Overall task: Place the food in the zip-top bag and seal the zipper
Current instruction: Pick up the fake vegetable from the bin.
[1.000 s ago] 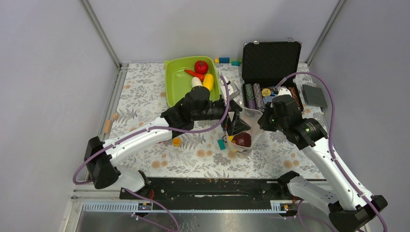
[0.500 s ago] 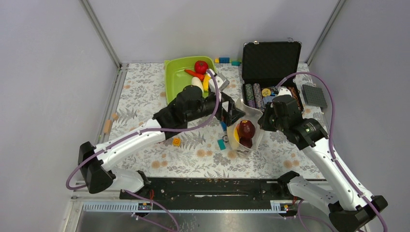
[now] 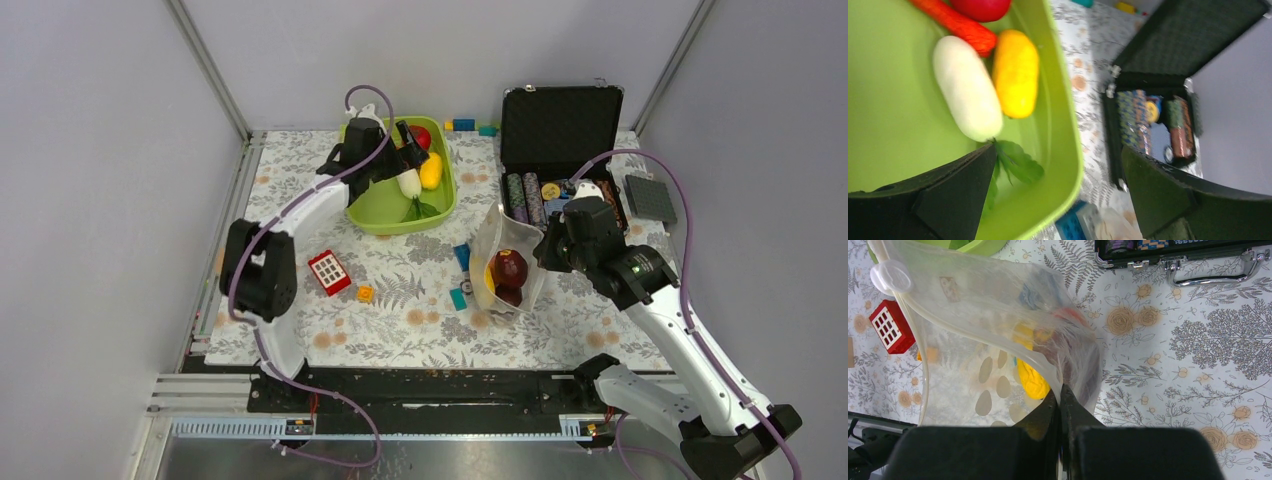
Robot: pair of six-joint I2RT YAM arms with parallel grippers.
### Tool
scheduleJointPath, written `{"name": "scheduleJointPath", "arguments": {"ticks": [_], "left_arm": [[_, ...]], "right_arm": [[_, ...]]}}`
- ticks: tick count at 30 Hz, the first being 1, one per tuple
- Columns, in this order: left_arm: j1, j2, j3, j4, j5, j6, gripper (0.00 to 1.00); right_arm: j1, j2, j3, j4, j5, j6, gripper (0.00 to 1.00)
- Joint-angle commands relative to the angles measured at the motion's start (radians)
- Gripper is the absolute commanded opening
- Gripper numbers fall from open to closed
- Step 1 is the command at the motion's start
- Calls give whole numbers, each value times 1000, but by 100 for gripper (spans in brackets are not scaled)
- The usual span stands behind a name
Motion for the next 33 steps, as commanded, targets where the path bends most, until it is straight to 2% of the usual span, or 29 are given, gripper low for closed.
{"name": "scheduleJointPath", "arguments": {"ticks": [1, 6, 9, 19, 23, 30, 33], "left_arm": [[48, 147, 170, -46, -35, -115, 99], [72, 264, 247, -83, -184, -148, 99], [80, 318, 280, -95, -219, -165, 99], [91, 493, 416, -116, -214, -242, 95], [94, 515, 408, -108, -218, -279, 92], [96, 558, 404, -82, -170, -315, 81], [95, 571, 404, -85, -160, -316, 71]], "right_arm": [[-4, -9, -1, 11, 7, -8, 0], [-3, -8, -3, 12, 10, -10, 0], [-4, -5, -3, 11, 13, -9, 0], [-3, 2, -6, 17, 13, -12, 0], [-3, 2, -9, 19, 18, -13, 0], [-3, 3, -15, 28, 20, -13, 0], [-4, 4, -17, 27, 22, -13, 0]]}}
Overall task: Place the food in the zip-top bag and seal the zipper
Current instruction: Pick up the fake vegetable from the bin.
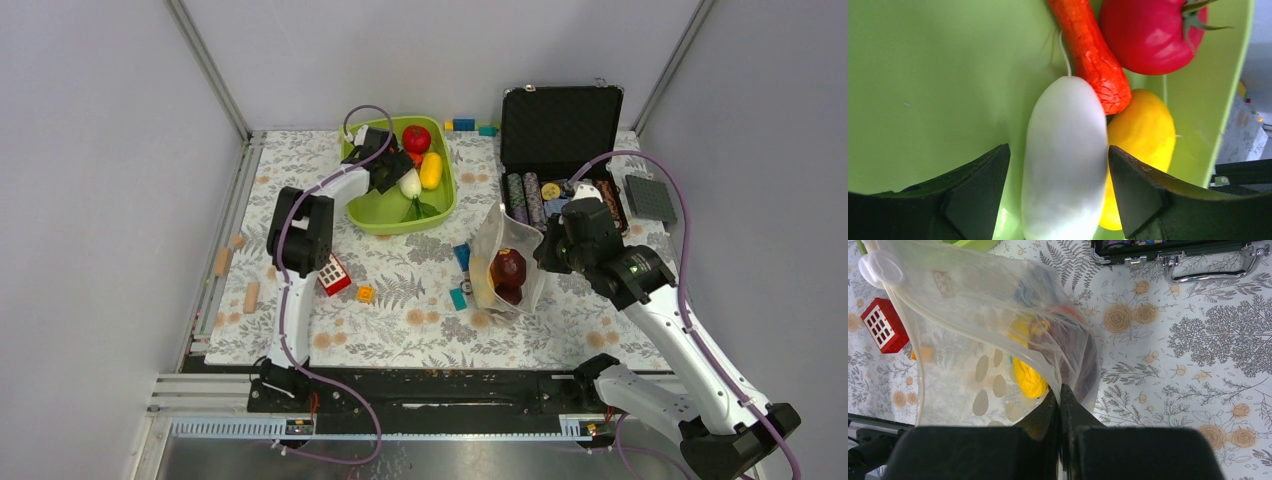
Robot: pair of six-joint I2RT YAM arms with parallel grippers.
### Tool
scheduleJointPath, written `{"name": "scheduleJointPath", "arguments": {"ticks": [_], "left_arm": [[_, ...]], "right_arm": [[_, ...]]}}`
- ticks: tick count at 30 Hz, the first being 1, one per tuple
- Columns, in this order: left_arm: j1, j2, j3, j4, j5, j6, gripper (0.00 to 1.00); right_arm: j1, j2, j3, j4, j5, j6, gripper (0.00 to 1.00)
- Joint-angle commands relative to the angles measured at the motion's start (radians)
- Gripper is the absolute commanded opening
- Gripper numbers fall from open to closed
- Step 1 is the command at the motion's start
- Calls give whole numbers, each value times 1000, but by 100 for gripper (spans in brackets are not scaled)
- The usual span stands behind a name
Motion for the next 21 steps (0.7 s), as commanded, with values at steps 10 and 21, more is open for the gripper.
{"name": "scheduleJointPath", "arguments": {"ticks": [10, 21], "left_arm": [[7, 4, 17, 17, 40, -5, 21], [4, -329, -226, 150, 119, 27, 0]], "right_arm": [[-3, 6, -3, 26, 26, -10, 0], [-3, -5, -9, 25, 38, -11, 0]]}}
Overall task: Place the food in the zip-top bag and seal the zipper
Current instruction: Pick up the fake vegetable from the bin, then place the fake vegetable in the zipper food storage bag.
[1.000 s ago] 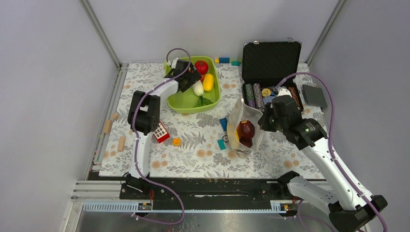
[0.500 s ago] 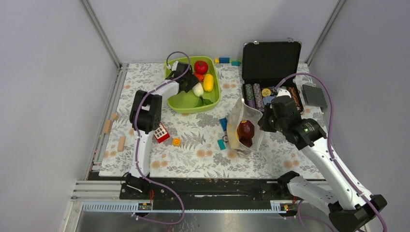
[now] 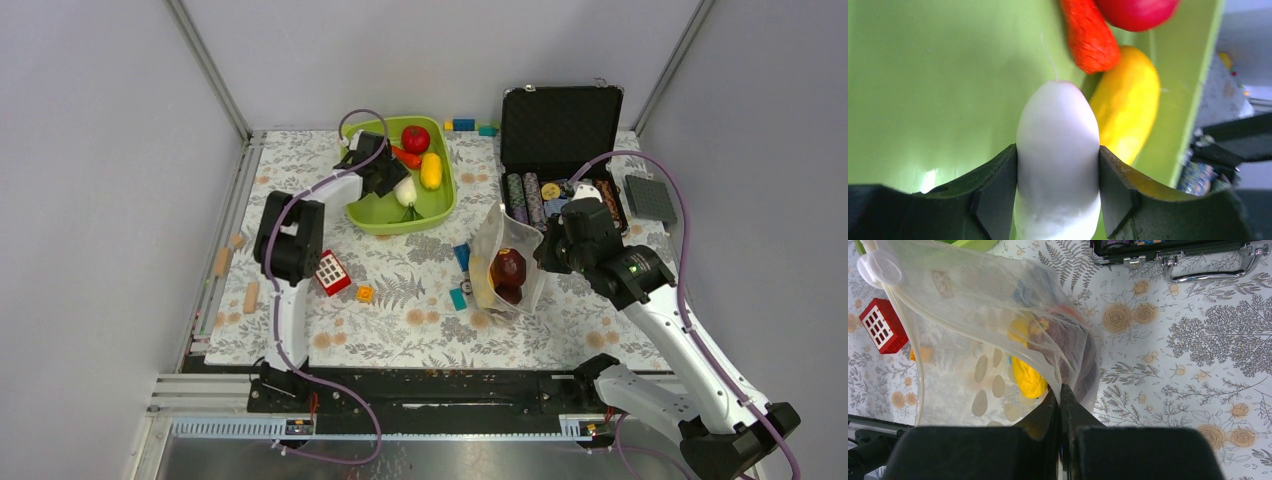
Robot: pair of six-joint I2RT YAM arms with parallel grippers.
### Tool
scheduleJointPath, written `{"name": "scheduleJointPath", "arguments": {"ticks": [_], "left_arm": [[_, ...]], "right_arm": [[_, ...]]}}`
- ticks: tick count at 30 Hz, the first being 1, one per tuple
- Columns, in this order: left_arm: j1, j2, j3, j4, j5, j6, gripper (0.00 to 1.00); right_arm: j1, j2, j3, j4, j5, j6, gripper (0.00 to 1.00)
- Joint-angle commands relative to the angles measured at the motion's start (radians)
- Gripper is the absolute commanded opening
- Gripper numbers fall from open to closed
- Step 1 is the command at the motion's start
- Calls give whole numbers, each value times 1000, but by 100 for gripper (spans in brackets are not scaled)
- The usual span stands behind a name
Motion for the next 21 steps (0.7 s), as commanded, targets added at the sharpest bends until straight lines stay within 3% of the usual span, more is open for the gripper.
{"name": "scheduleJointPath", "arguments": {"ticks": [1, 7, 12, 15, 21], "left_arm": [[-1, -251, -96, 142, 86, 26, 0], [-75, -502, -257, 282, 232, 117, 0], [-230, -705, -349, 398, 362, 267, 2], [-320, -797, -388, 440, 341, 354, 7], [-462, -854, -399, 469, 328, 429, 7]], "right_arm": [[-3, -8, -8, 26, 33, -9, 0], [-3, -9, -7, 25, 14, -9, 0], [-4, -10, -7, 26, -3, -8, 0], [-3, -14, -10, 30, -6, -5, 0], [-3, -12, -12, 35, -18, -3, 0]]}}
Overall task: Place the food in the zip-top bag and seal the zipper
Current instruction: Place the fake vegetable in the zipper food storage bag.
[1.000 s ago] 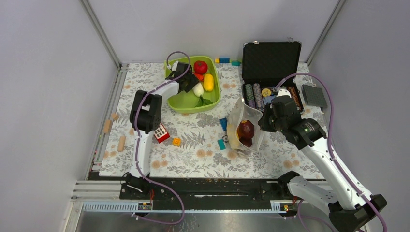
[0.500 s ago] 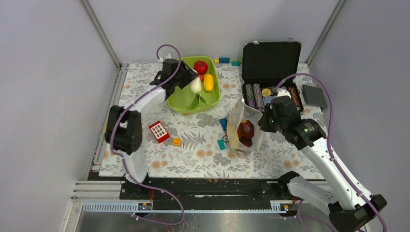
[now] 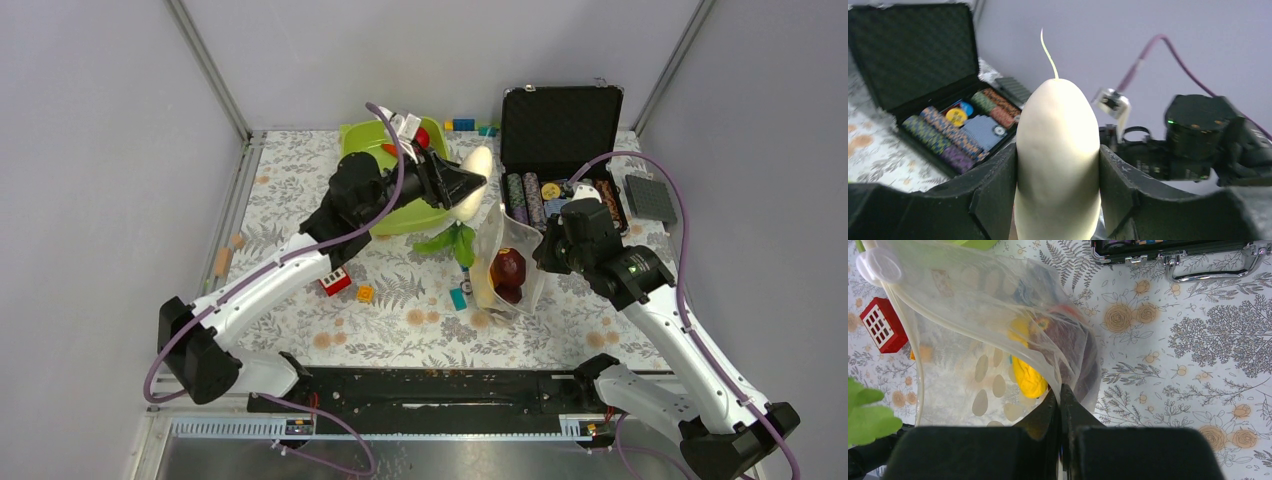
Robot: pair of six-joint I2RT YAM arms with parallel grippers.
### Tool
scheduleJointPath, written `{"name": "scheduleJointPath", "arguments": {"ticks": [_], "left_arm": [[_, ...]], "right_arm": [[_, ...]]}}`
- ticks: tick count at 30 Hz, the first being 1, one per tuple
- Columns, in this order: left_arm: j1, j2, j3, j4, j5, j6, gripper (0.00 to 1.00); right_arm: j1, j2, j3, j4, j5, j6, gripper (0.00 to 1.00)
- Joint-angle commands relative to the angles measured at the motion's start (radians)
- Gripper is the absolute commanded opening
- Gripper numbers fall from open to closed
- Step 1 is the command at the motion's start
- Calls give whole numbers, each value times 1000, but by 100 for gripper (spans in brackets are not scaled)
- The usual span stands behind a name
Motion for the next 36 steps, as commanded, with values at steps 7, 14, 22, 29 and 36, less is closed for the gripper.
{"name": "scheduleJointPath", "arguments": {"ticks": [7, 14, 22, 29, 36], "left_arm": [[-152, 5, -25, 260, -99, 28, 0], [-226, 77, 39, 324, -324, -44, 0], [-259, 116, 19, 465, -407, -126, 0], [-271, 191, -61, 604, -475, -211, 0], [-272, 216, -159, 672, -506, -269, 0]], "right_arm": [[-3, -1, -6, 33, -33, -1, 0], [-3, -3, -4, 34, -37, -1, 0], [-3, 5, -2, 37, -48, 4, 0], [-3, 16, -1, 43, -64, 6, 0], [-3, -3, -2, 42, -44, 7, 0]]}}
